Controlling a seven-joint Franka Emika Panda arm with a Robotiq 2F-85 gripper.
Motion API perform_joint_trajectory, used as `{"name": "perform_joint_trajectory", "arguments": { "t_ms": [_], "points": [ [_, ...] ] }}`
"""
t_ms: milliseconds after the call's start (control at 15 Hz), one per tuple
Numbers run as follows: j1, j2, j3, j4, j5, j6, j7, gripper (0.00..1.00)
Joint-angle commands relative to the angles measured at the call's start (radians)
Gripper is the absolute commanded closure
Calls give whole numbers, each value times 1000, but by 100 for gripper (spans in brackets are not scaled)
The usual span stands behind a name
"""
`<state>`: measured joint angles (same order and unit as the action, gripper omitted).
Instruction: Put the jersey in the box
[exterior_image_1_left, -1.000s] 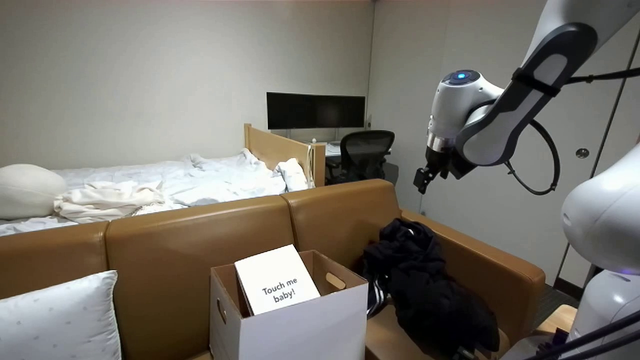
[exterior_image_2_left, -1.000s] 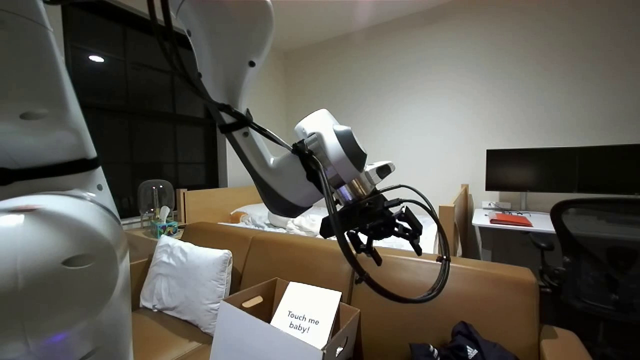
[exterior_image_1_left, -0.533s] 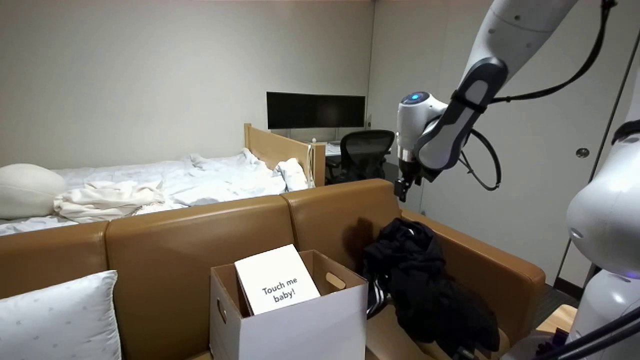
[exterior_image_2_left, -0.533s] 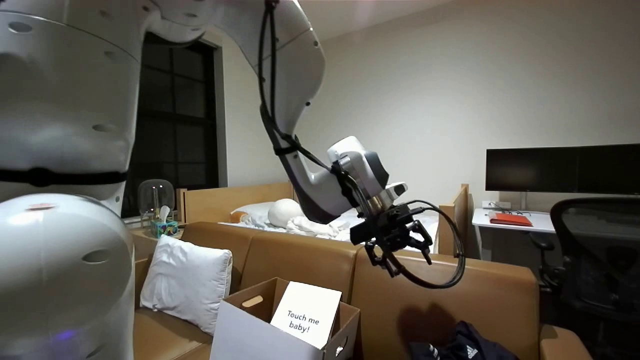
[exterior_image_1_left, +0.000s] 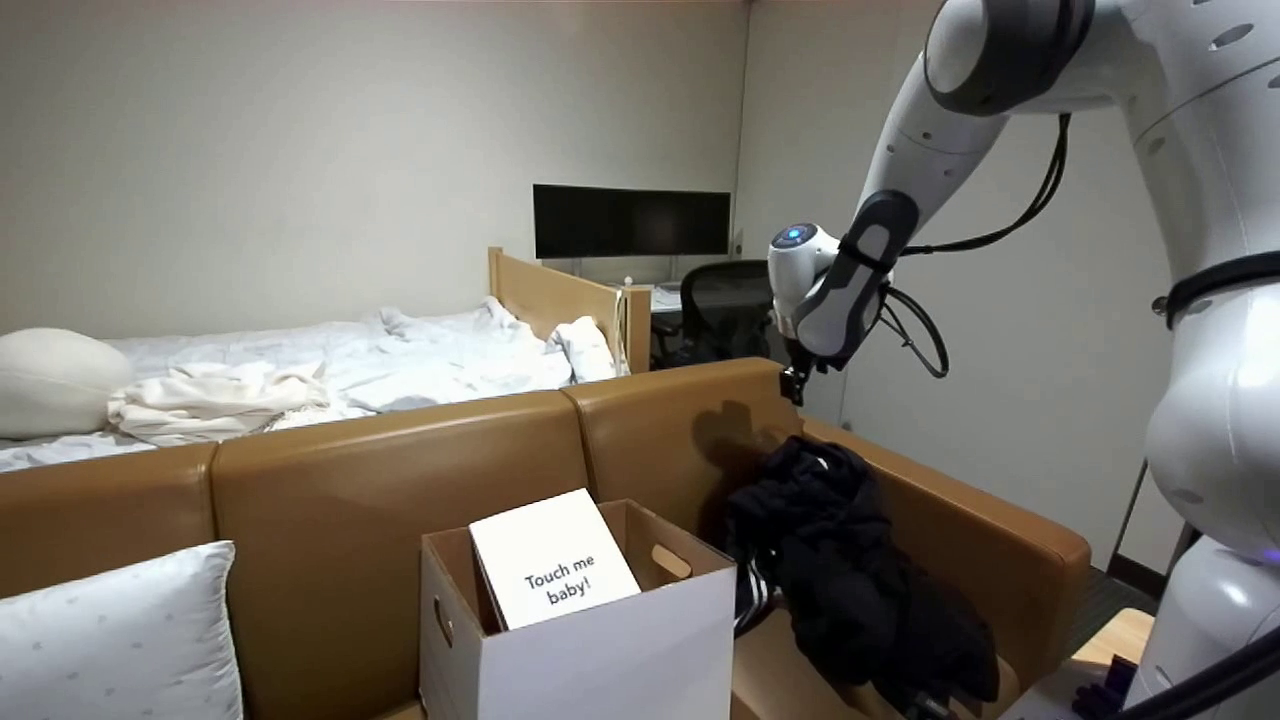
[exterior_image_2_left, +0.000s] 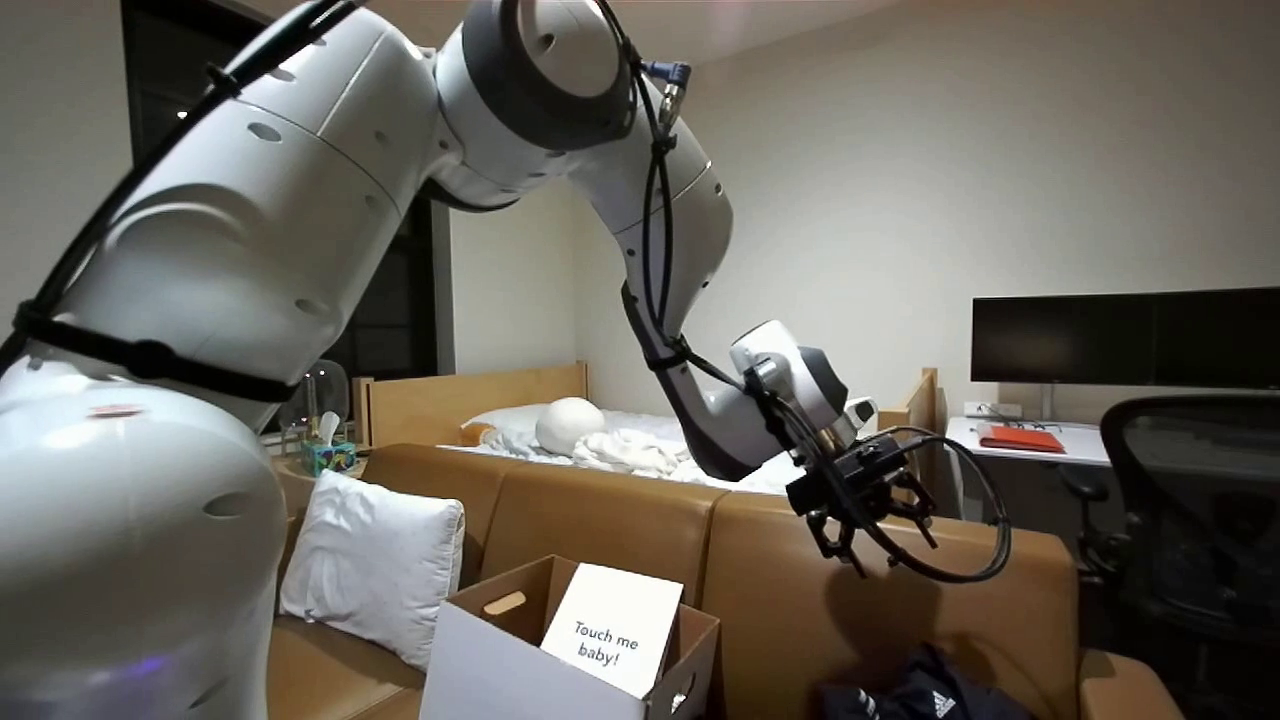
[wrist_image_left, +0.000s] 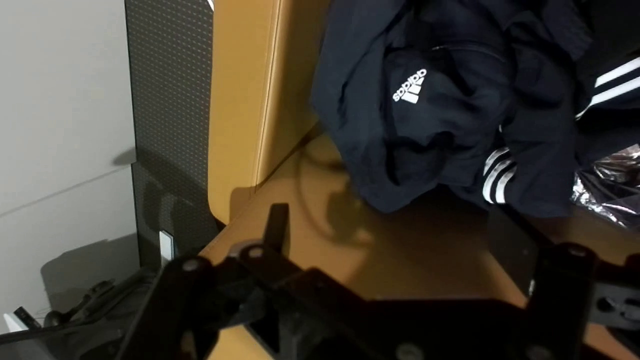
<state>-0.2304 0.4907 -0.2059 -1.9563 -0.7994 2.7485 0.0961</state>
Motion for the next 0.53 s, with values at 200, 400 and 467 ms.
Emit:
{"name": "perform_joint_trajectory", "arguments": {
  "t_ms": [200,400,467],
  "points": [
    [156,110,-162,120,-123,-19,232,0],
    [183,270,-225,253,-167,-66,425,0],
    [187,318,-236,287,-153,-100,470,0]
  ]
}}
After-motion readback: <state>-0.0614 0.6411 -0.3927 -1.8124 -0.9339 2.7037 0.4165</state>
